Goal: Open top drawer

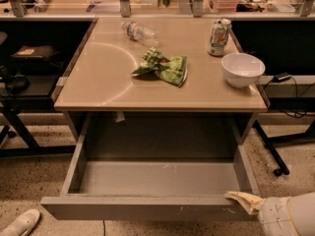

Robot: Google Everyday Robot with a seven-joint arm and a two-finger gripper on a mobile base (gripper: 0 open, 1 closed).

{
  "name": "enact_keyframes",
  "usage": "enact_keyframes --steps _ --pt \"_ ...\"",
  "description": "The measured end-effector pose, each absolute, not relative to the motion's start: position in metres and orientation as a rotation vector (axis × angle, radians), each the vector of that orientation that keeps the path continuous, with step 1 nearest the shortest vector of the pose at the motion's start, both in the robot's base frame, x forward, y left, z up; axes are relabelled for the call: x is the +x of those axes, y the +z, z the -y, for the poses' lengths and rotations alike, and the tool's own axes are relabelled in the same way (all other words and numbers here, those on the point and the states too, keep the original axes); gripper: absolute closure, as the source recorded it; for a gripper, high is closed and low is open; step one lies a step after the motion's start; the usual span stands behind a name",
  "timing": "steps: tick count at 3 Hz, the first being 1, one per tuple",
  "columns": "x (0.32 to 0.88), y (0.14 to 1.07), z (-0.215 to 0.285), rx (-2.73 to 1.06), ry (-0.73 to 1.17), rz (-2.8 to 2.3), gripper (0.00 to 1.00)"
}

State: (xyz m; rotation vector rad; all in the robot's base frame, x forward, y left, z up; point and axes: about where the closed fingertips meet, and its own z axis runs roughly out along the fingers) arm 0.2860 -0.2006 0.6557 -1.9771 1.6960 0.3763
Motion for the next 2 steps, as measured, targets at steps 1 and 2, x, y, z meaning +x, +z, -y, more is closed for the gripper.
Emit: enact_keyframes --steps 1,2 --pt "0.2860 0.6557 0.2006 -1.977 0.376 -1.696 0.00" --pt "0.2860 0.6557 0.2006 -1.977 0.376 -1.696 0.00"
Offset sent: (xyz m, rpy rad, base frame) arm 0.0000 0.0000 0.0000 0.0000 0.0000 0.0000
